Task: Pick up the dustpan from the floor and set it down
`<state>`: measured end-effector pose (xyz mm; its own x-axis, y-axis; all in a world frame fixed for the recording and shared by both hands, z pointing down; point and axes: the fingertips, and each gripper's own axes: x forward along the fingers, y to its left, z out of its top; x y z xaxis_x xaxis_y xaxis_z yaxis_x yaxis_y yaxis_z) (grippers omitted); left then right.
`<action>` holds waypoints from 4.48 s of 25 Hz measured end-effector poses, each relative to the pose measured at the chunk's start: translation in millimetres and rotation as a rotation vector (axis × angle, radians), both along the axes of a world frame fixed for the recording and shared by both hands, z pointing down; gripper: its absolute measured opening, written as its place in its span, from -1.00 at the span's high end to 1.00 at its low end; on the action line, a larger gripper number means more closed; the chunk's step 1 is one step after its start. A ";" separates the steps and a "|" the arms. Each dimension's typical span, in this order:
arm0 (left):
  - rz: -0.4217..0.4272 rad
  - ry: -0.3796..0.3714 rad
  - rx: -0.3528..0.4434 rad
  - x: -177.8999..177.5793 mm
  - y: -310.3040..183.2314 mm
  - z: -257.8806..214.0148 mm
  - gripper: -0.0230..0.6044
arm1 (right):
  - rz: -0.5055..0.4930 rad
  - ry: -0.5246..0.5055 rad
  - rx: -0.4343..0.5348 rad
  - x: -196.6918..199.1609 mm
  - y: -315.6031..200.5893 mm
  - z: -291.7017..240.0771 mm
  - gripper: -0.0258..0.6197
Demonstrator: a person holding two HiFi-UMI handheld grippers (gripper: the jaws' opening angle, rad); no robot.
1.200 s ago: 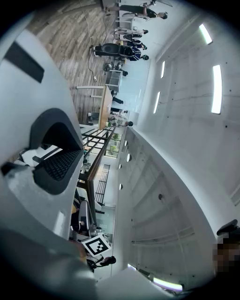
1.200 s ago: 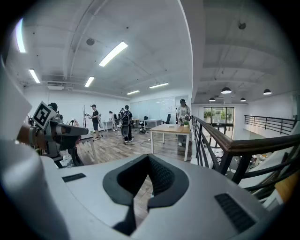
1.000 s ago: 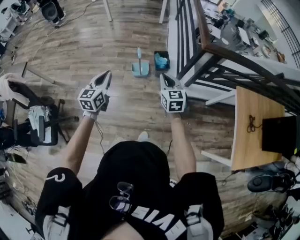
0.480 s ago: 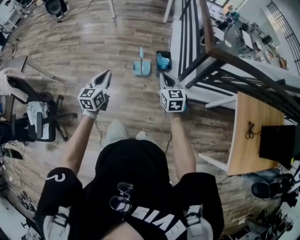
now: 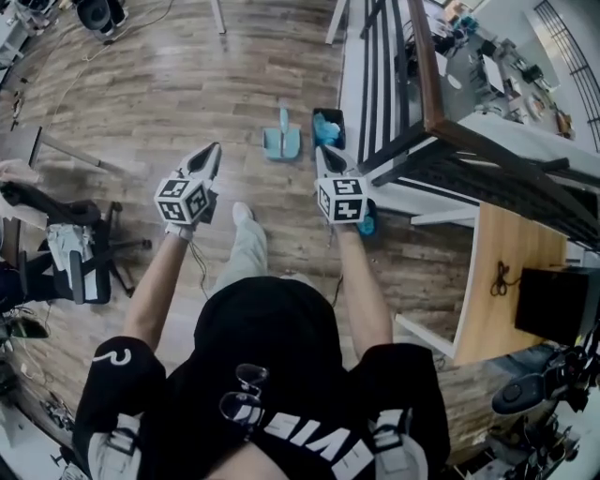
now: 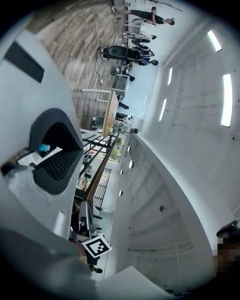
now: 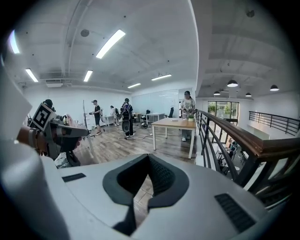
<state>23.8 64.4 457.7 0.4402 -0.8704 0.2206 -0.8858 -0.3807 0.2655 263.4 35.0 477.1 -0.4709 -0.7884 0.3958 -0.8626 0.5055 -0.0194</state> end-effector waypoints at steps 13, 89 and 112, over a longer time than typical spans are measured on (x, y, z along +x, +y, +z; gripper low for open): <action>0.116 0.005 -0.091 -63.1 -185.0 33.9 0.93 | 0.083 -0.006 -0.077 -84.9 -172.5 30.4 0.93; 0.027 -0.002 -0.224 -137.4 -305.7 150.9 0.93 | 0.155 0.193 -0.408 -114.5 -299.4 231.3 0.65; 0.041 0.002 0.046 -129.3 -322.1 -29.2 0.93 | 0.108 0.080 -0.008 -107.4 -307.7 -35.4 0.64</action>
<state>-105.5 -257.7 428.5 0.4761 -0.8608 0.1799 -0.8687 -0.4285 0.2483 156.0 -272.7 441.7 -0.3499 -0.8294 0.4356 -0.9111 0.4095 0.0479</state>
